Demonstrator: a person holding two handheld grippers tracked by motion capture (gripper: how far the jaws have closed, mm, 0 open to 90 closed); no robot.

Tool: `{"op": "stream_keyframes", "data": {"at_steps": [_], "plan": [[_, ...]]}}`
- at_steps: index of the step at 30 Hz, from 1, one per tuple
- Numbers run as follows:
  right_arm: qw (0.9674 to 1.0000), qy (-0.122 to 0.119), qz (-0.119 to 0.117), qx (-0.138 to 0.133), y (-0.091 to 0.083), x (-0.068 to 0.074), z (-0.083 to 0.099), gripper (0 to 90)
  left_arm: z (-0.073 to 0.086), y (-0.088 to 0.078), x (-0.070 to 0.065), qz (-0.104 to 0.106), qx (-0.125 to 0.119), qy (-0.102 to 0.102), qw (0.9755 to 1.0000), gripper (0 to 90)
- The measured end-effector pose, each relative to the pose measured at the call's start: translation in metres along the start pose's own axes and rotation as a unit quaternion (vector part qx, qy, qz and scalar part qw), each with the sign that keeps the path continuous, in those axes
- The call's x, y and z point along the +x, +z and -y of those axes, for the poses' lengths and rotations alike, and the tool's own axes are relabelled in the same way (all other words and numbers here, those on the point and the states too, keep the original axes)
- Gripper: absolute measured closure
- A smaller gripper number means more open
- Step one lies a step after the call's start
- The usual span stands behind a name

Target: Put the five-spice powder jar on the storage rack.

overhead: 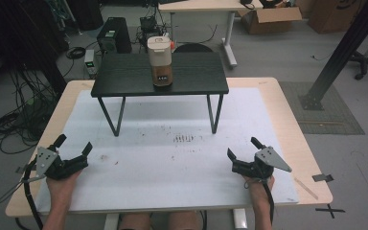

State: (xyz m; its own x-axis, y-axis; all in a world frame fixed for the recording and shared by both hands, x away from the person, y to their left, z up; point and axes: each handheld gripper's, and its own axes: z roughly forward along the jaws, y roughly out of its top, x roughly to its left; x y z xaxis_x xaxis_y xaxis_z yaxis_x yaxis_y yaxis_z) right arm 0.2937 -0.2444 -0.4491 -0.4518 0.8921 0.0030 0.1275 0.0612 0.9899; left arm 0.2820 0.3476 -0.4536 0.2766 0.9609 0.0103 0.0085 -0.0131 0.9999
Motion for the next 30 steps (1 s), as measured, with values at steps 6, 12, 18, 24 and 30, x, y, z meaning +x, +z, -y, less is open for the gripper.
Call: {"op": "stream_keyframes", "data": {"at_steps": [6,12,18,24,30], "plan": [[1.0000,0.000,-0.001,-0.001,-0.0001,-0.0001,0.0001,3.7,0.0000,-0.0002,-0.0001,0.000,-0.001,0.001,1.0000,2.2],[1.0000,0.001,-0.002,0.000,-0.0001,-0.0005,0.0001,3.7,0.0000,0.0002,0.0001,0.000,0.000,-0.001,1.0000,1.5],[1.0000,-0.003,-0.002,0.001,0.0001,0.0000,0.0000,4.0,0.0000,-0.0001,0.0001,0.000,-0.001,-0.001,1.0000,0.3],[0.9999,-0.008,-0.003,0.009,0.0018,0.0011,-0.0006,4.1,-0.0001,0.0003,0.0002,-0.001,0.001,-0.002,1.0000,0.2],[0.9999,-0.010,-0.002,0.009,0.0017,0.0014,-0.0005,4.1,-0.0002,0.0006,0.0004,-0.004,0.002,-0.005,1.0000,0.2]]}}
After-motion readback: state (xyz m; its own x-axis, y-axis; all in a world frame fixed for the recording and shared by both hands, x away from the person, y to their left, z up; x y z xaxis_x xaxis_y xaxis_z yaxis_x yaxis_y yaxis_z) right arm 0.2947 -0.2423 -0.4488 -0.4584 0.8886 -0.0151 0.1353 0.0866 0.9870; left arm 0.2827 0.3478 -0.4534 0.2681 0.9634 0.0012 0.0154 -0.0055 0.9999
